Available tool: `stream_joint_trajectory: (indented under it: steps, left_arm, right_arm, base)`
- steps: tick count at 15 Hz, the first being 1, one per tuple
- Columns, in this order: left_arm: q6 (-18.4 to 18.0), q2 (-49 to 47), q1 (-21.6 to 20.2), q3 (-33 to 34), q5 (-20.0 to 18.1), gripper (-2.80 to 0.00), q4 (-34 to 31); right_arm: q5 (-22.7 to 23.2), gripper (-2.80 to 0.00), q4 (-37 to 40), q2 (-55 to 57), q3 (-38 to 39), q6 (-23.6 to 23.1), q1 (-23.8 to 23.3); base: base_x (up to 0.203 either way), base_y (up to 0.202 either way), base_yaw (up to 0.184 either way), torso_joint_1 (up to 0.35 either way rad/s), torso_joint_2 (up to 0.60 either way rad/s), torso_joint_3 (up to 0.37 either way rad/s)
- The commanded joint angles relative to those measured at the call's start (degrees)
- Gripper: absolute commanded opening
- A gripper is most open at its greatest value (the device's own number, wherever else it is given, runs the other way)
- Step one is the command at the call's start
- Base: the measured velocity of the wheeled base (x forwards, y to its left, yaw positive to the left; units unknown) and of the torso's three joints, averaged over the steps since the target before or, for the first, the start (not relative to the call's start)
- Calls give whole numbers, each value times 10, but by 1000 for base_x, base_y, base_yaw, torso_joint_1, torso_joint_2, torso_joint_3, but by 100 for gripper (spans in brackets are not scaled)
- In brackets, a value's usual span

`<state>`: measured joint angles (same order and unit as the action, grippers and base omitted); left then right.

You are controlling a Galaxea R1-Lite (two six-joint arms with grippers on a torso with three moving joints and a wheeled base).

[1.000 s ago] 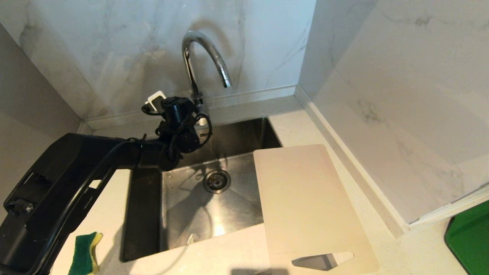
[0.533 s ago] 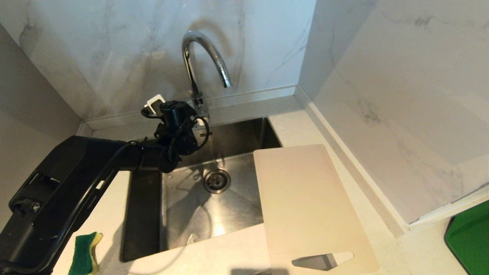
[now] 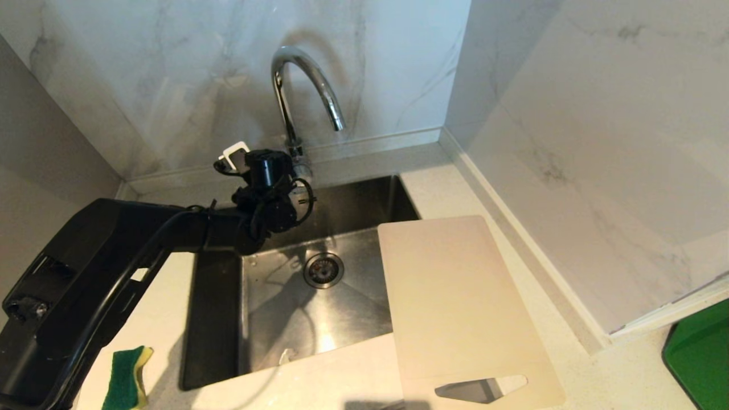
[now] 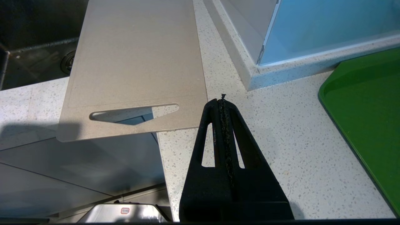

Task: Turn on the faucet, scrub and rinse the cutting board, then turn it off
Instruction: Turn on the tap

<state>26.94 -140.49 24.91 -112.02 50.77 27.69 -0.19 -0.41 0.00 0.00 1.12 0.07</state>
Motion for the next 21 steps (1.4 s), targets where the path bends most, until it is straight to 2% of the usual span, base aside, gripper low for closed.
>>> stream_joint_trajectory:
  steps: [1, 6, 21]
  left_arm:
    - [25, 5, 8, 1, 4, 0, -33]
    - [65, 16, 15, 1, -1, 0, -86]
    - [65, 106, 14, 0, -3, 0, -72]
  right_arm:
    - [0, -280, 0, 0, 0, 0, 0]
    - [0, -280, 0, 0, 0, 0, 0]
    - [0, -280, 0, 0, 0, 0, 0]
  base:
    - [0, 0, 0, 0, 0, 0]
    - [0, 0, 0, 0, 0, 0]
    - [0, 0, 0, 0, 0, 0]
